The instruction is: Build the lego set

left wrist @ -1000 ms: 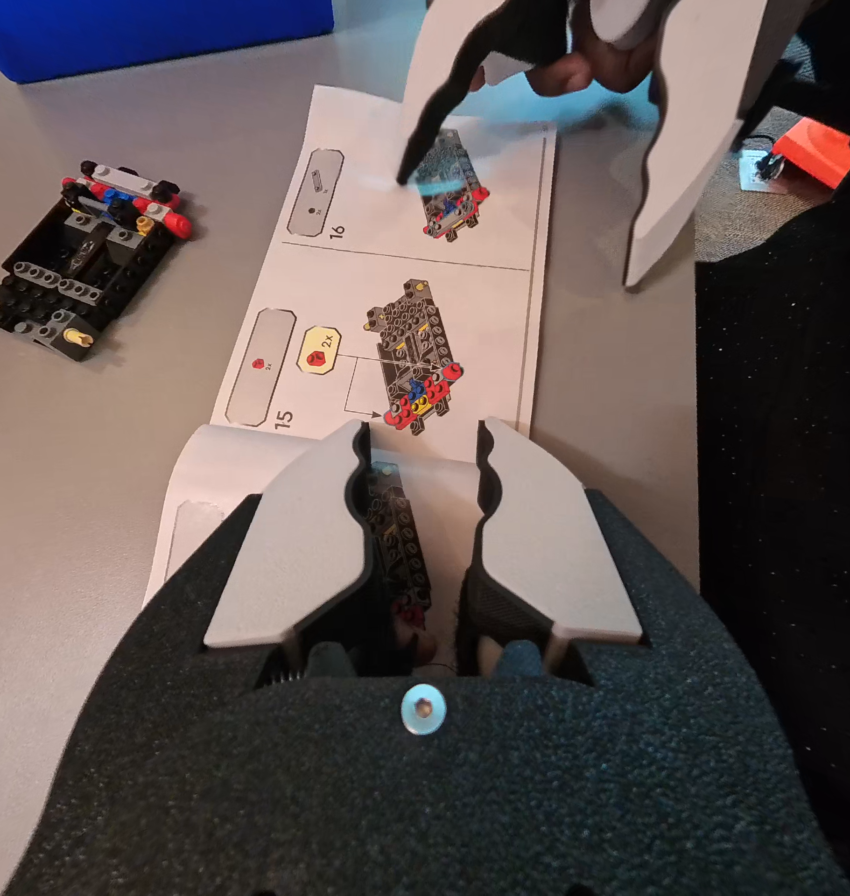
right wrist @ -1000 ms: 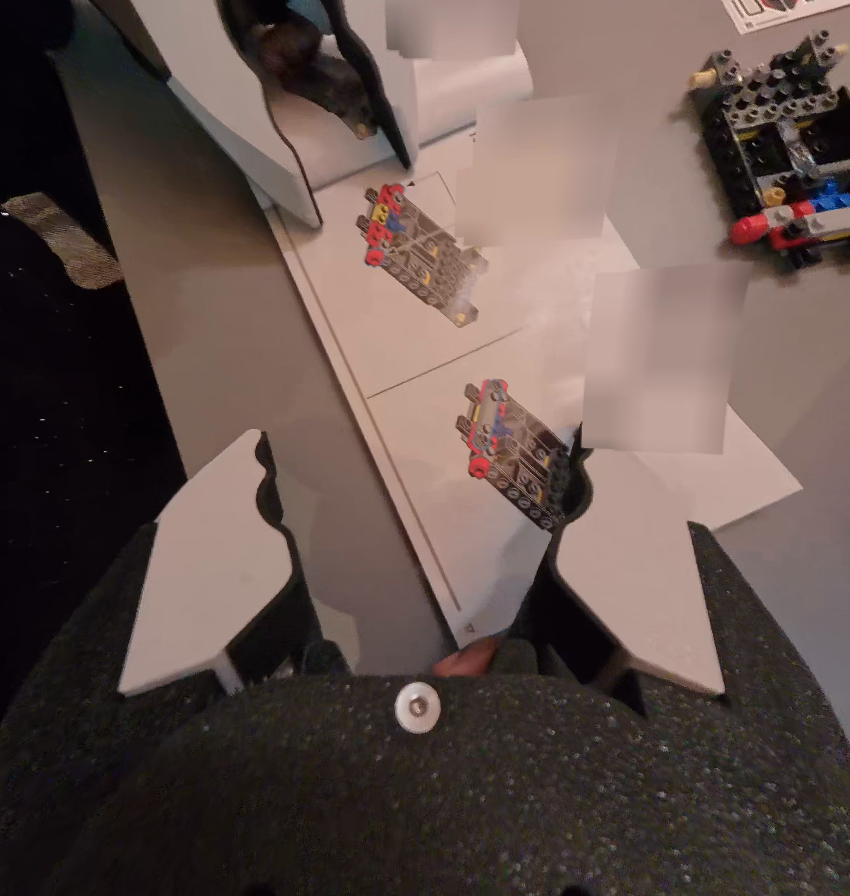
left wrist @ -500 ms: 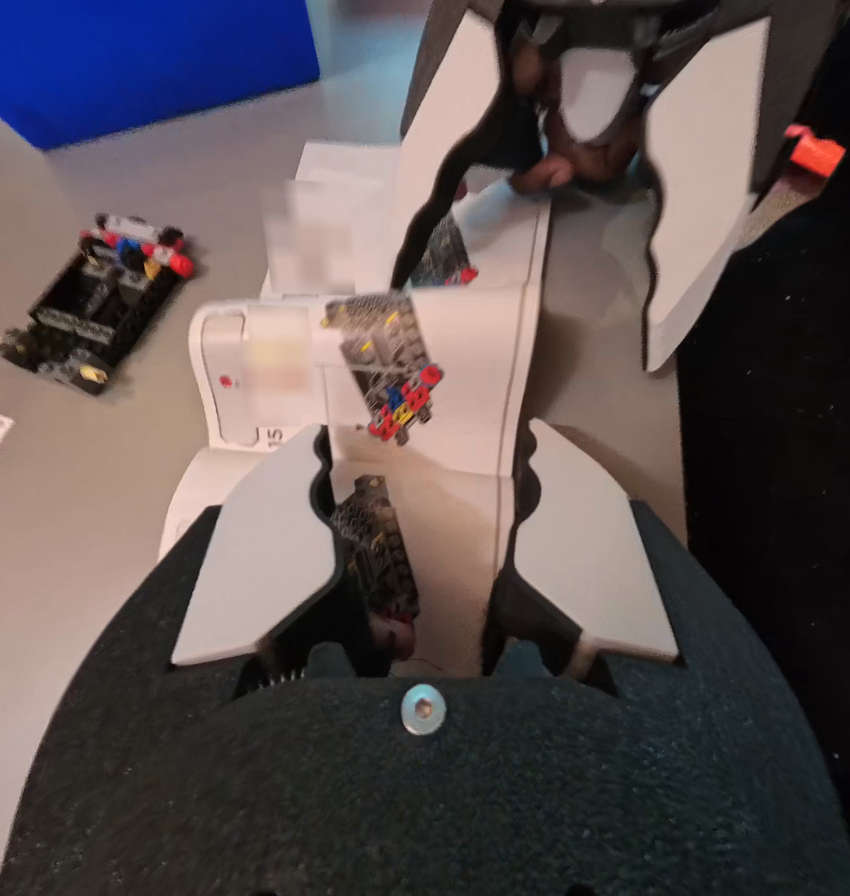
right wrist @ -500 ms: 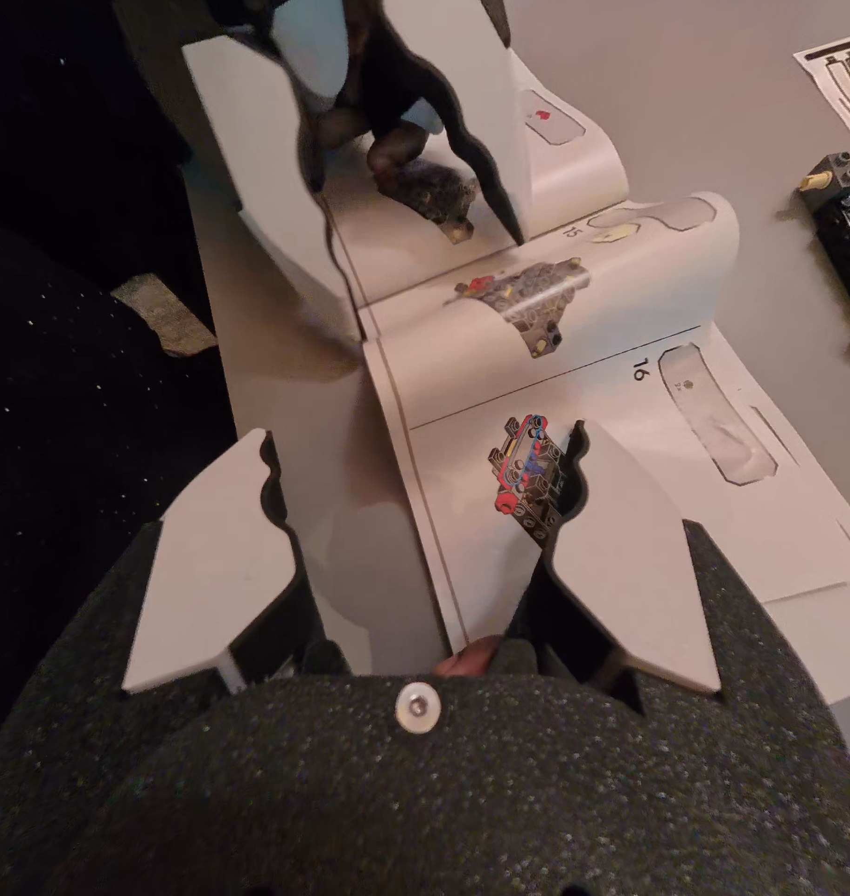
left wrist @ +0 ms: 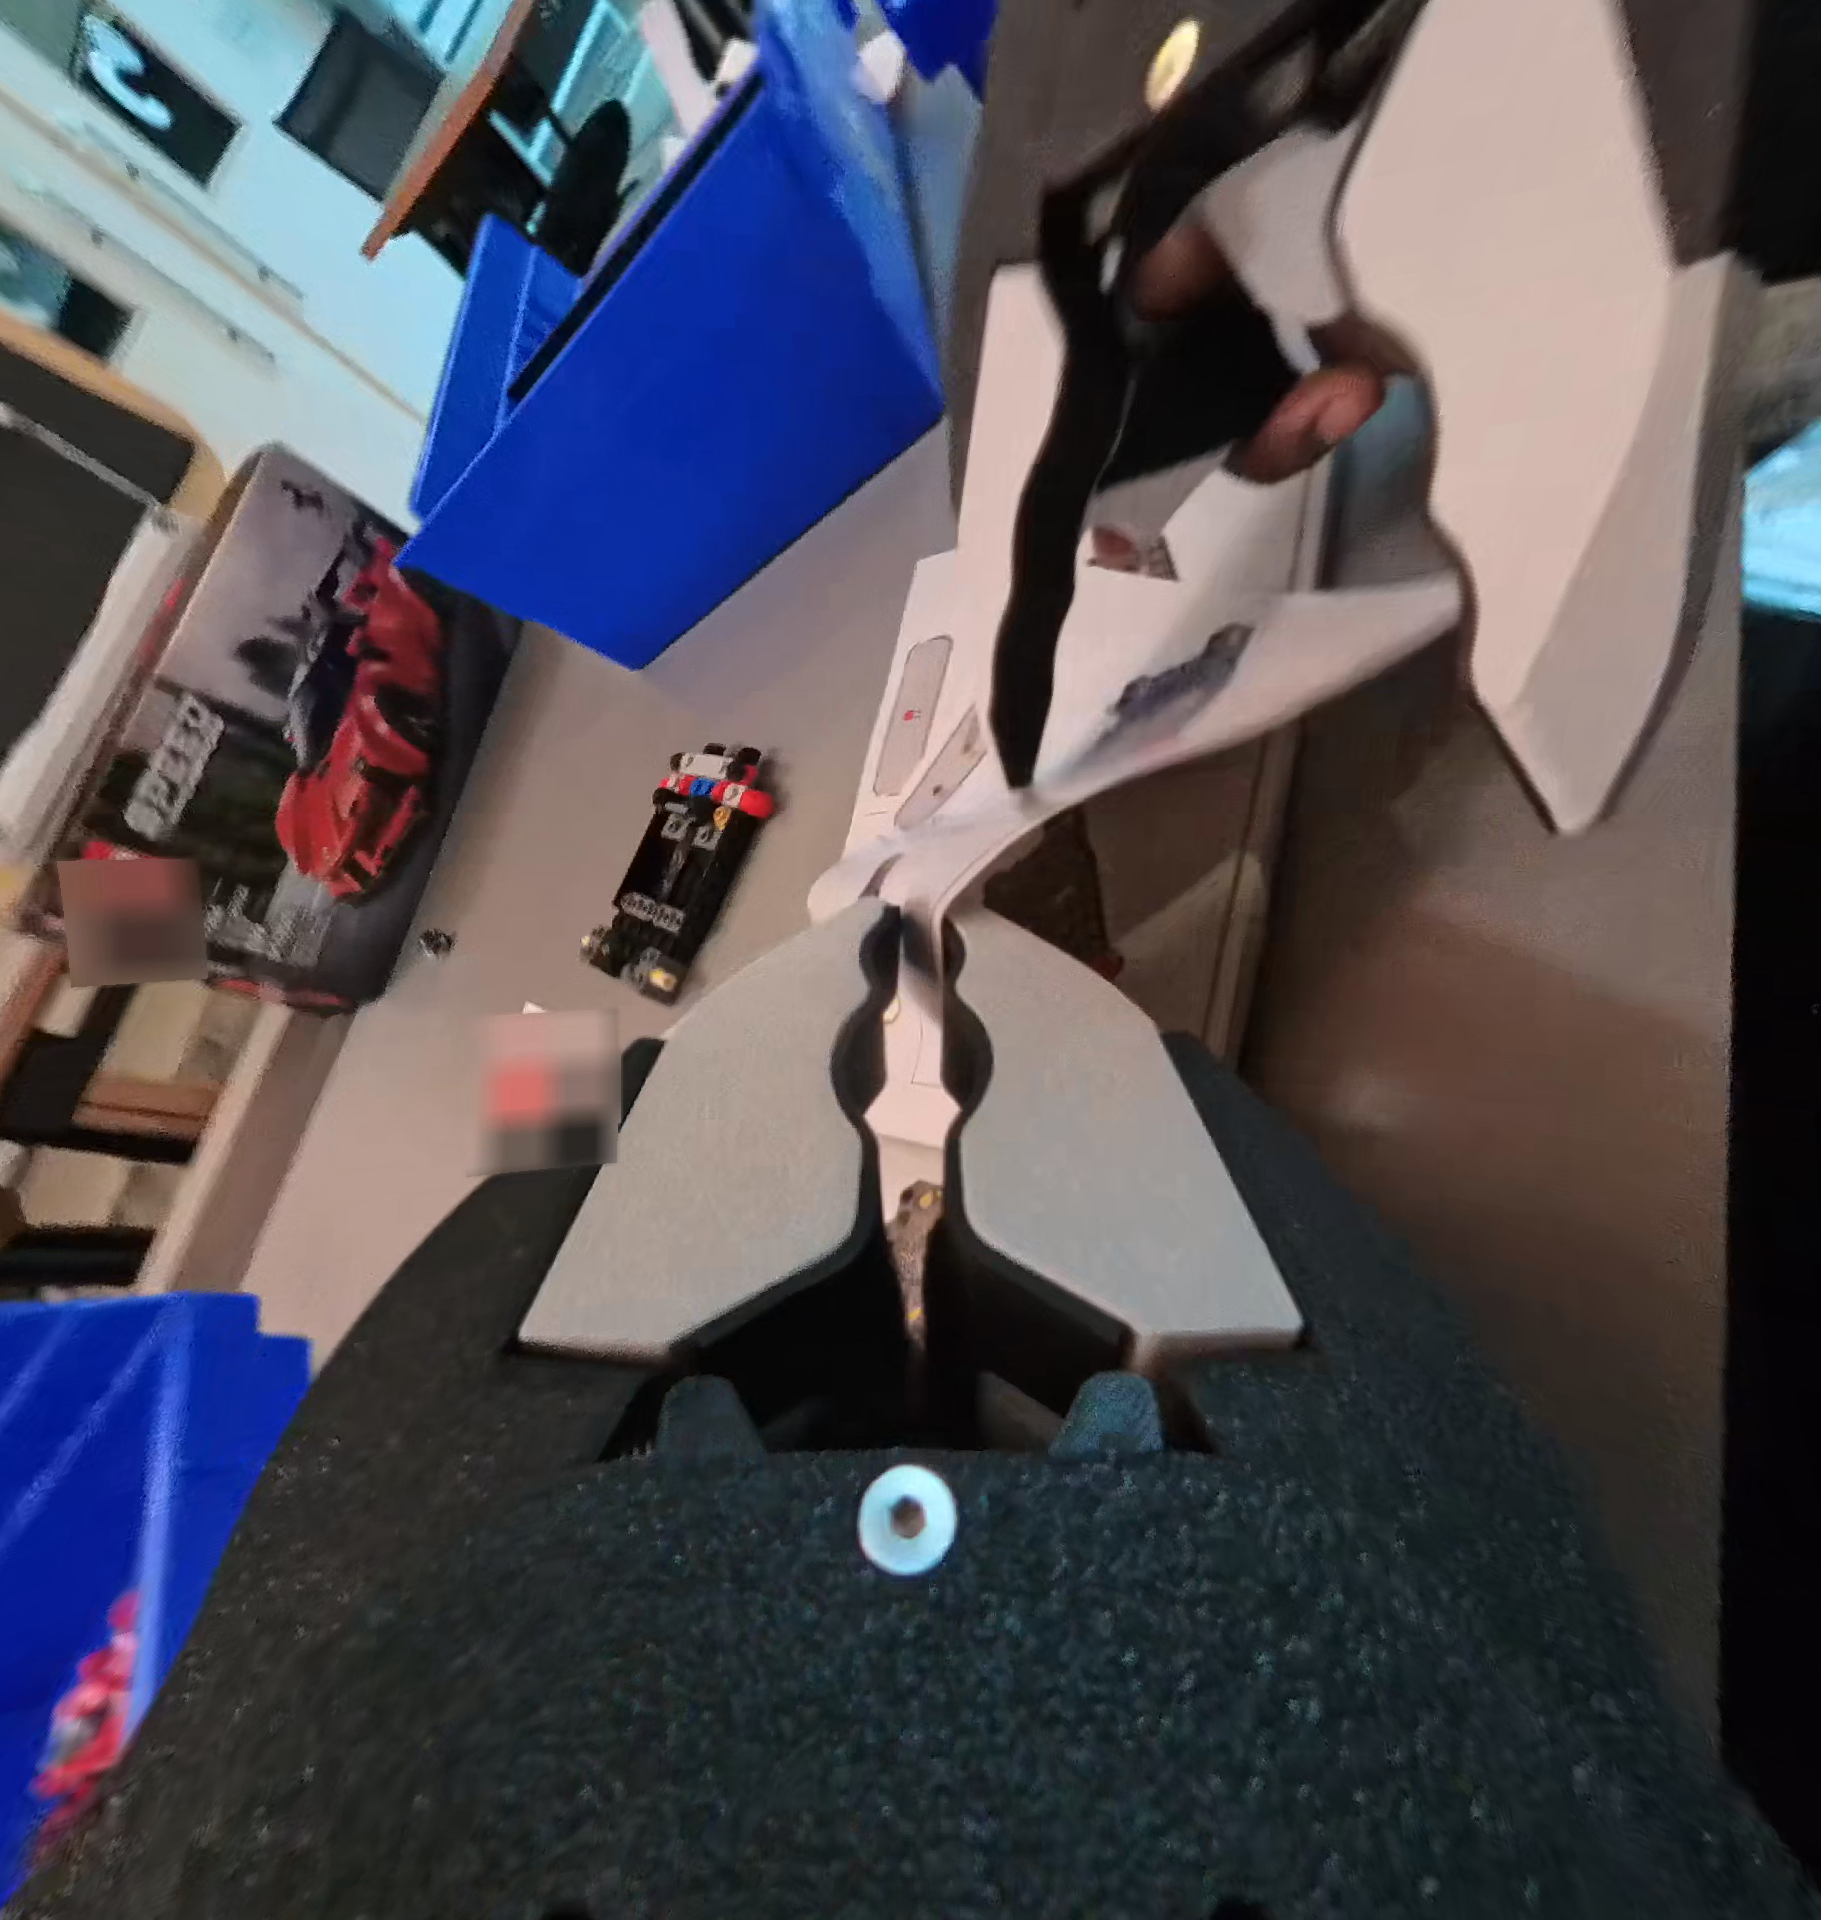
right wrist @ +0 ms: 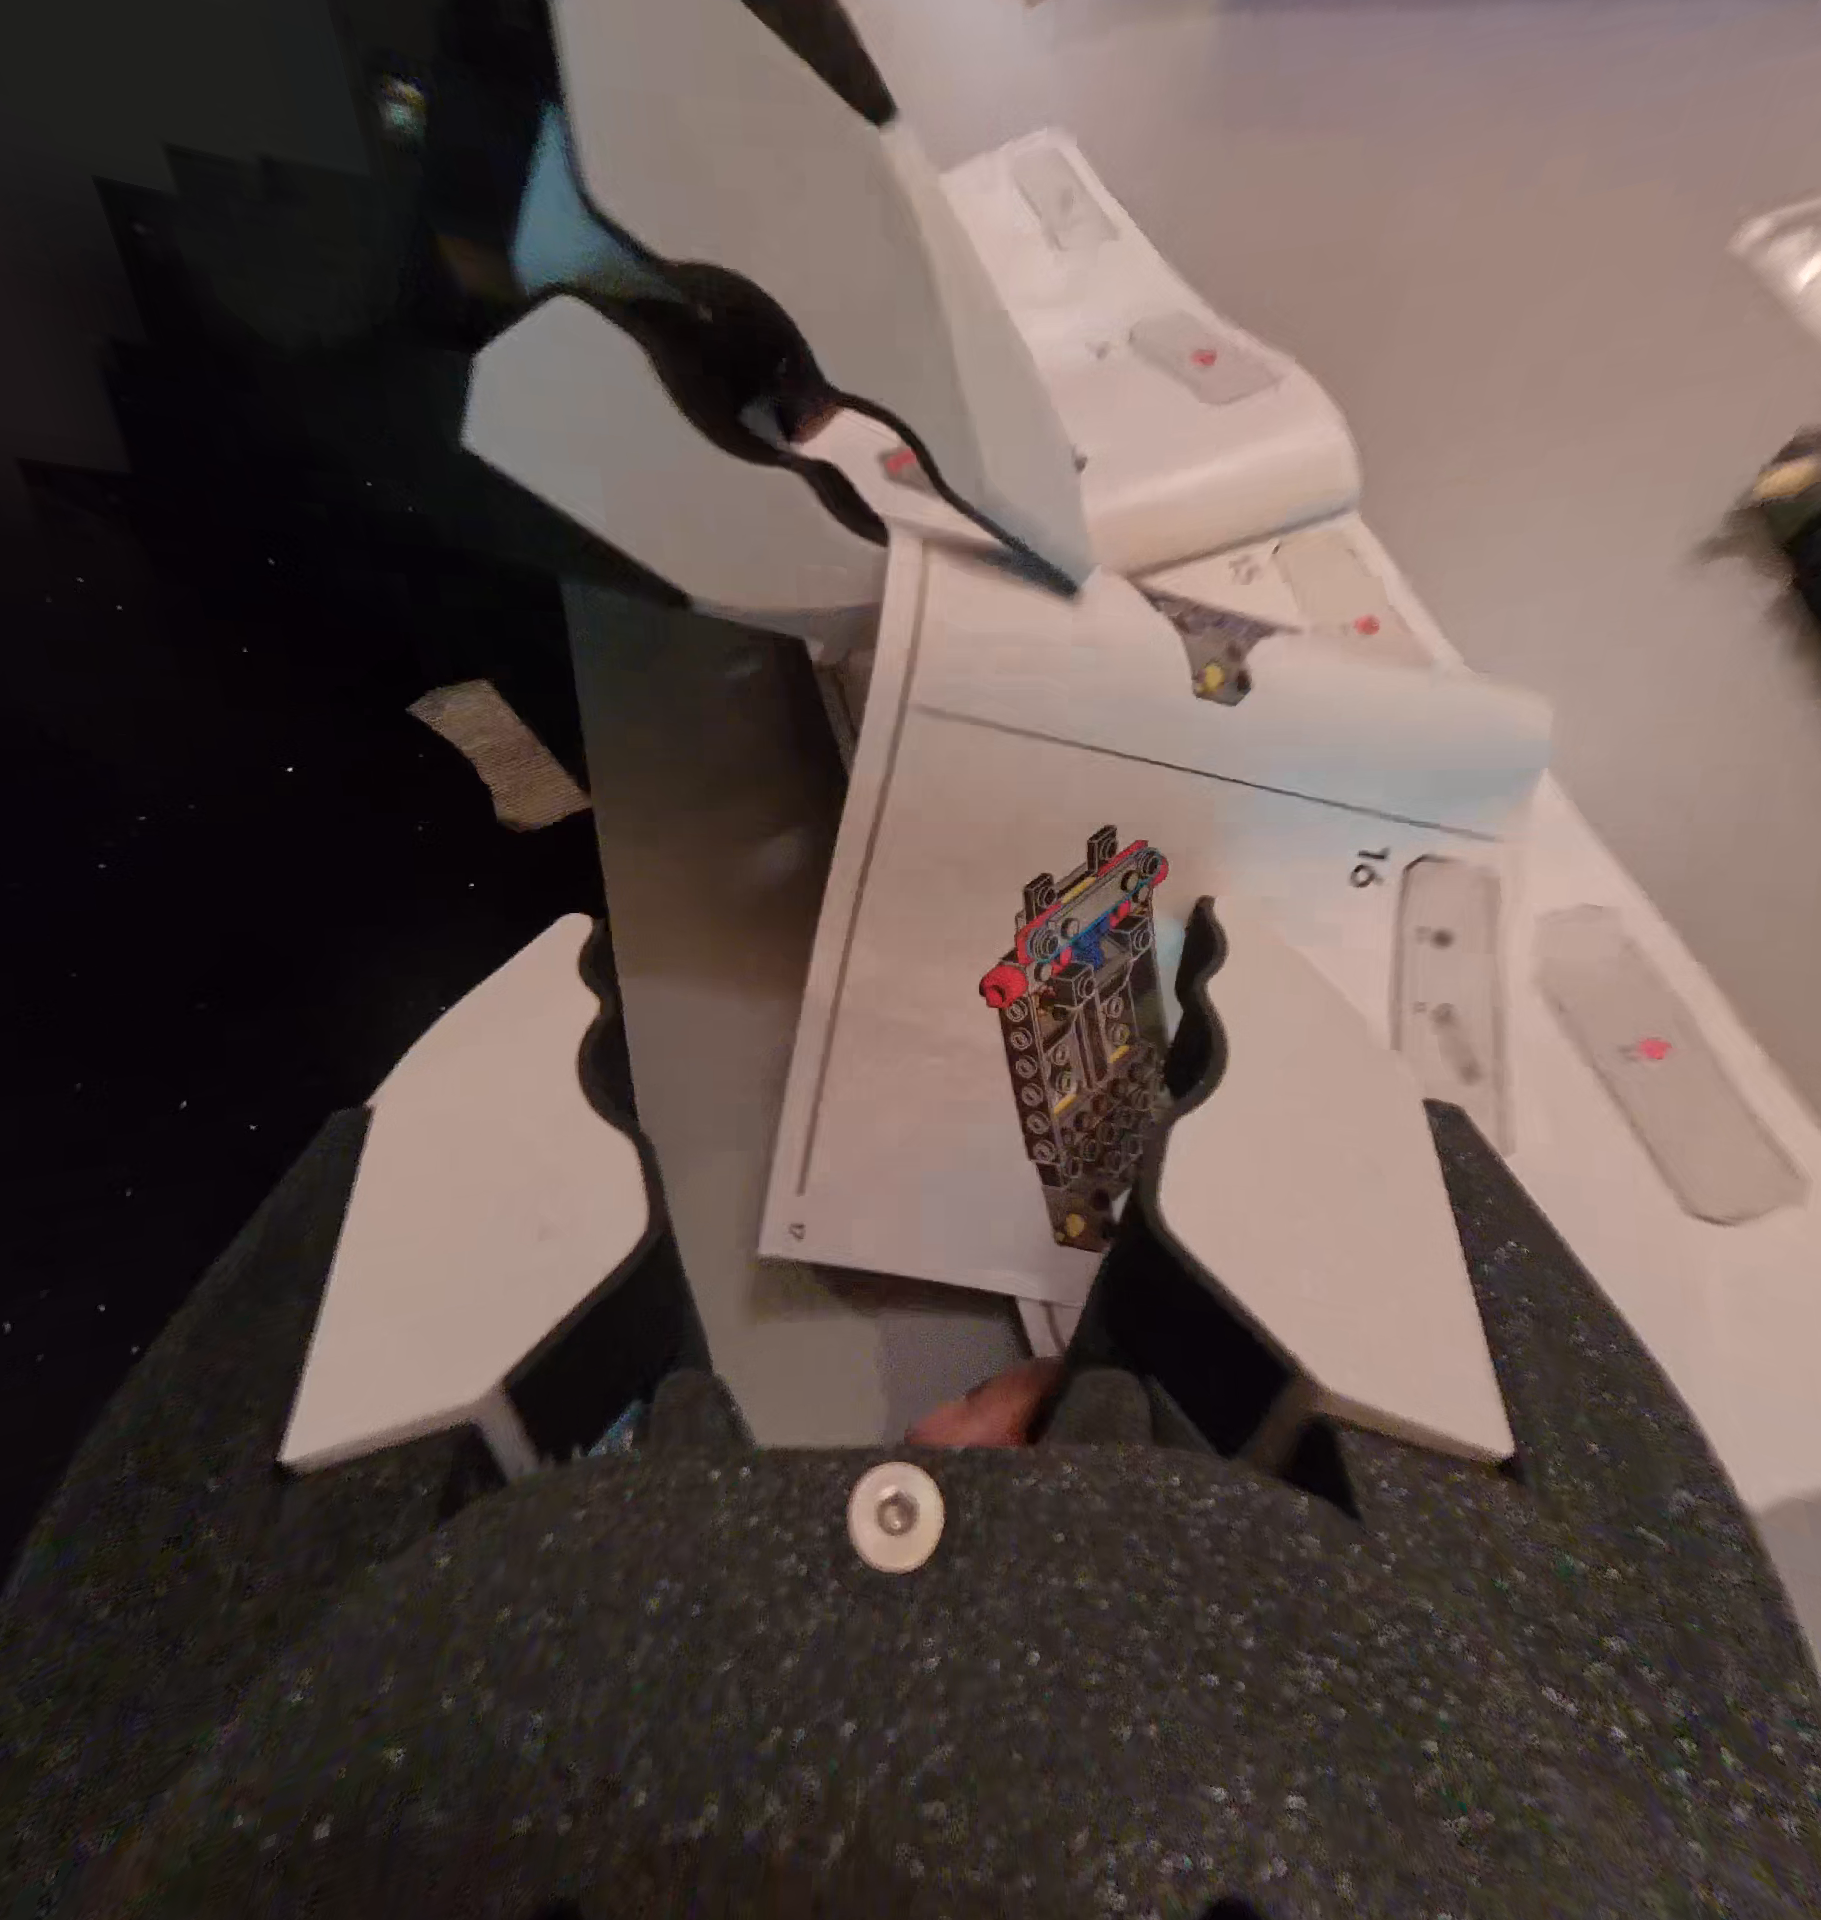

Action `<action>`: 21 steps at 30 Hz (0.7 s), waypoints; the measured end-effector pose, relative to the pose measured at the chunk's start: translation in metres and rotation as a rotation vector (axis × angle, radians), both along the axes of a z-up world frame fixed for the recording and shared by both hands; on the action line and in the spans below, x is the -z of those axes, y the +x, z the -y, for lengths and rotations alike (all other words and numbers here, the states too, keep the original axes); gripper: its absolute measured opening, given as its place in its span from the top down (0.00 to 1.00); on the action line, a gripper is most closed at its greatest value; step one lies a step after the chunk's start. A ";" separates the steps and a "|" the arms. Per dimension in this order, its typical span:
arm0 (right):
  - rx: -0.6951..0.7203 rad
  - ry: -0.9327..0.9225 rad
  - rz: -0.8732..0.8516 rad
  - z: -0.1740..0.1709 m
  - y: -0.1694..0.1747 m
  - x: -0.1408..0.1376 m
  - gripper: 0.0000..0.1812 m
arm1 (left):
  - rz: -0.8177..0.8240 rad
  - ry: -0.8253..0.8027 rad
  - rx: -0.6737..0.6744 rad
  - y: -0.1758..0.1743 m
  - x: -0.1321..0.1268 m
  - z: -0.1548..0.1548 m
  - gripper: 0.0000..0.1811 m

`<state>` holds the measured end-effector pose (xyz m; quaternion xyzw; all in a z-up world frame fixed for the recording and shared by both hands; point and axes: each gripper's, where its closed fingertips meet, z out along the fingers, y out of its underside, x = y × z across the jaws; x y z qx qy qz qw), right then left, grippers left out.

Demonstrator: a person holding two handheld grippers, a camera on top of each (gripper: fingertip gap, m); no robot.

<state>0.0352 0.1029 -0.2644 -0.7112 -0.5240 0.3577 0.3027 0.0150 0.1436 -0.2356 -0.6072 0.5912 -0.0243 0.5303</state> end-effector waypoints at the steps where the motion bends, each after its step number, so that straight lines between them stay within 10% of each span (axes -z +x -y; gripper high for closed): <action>1: 0.001 0.052 -0.021 -0.003 0.005 -0.009 0.47 | 0.050 -0.043 -0.021 -0.003 -0.002 -0.002 0.98; 8: 0.030 0.358 -0.134 -0.023 0.041 -0.047 0.67 | 0.414 -0.423 -0.044 -0.010 -0.005 -0.006 0.97; 21: -0.074 0.435 -0.269 -0.008 0.033 -0.056 0.99 | 0.531 -0.552 -0.043 -0.014 -0.003 -0.008 0.97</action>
